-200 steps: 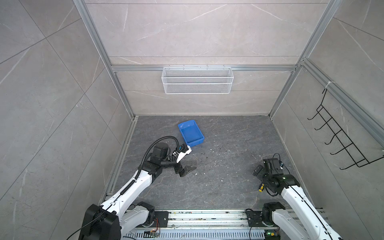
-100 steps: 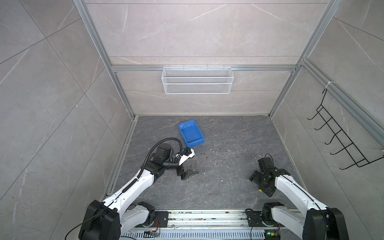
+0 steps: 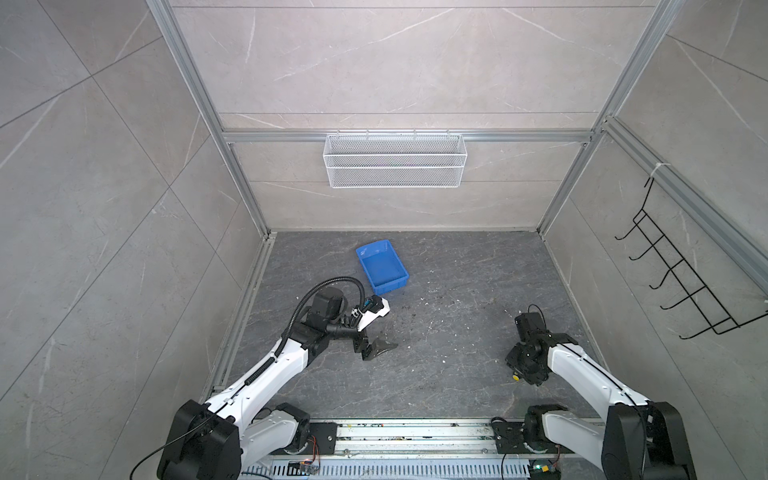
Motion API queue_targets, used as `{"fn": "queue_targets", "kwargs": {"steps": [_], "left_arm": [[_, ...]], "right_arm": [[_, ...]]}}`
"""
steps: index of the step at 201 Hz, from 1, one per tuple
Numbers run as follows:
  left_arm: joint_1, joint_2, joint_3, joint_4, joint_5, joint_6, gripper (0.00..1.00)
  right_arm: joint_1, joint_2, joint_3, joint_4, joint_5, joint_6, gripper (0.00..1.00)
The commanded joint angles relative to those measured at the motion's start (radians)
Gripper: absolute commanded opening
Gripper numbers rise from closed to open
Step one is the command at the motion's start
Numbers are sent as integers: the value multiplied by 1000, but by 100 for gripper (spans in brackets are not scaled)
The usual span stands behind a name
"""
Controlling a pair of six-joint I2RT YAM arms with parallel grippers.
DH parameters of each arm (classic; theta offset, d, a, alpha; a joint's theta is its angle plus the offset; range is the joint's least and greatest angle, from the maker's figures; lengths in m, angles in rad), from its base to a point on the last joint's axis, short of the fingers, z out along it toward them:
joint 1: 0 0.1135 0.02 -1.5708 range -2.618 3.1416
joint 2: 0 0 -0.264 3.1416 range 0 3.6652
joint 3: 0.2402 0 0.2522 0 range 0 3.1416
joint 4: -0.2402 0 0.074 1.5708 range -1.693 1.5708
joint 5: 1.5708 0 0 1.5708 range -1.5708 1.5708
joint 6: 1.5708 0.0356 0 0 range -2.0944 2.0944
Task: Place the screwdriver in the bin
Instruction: 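Lift the screwdriver with the right gripper off the table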
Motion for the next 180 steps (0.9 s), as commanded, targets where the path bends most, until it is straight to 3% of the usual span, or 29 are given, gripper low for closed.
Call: {"fn": "queue_targets", "kwargs": {"steps": [1, 30, 180], "left_arm": [[-4, -10, -3, 3, 44, 34, 100], [-4, -19, -4, -8, 44, 45, 100], [-4, -52, -17, -25, 15, 47, 100]], "right_arm": [[-2, -1, 5, -4, 3, 14, 22], [-1, -9, 7, -13, 11, 16, 0], [-1, -124, 59, -11, 51, -83, 0]]}}
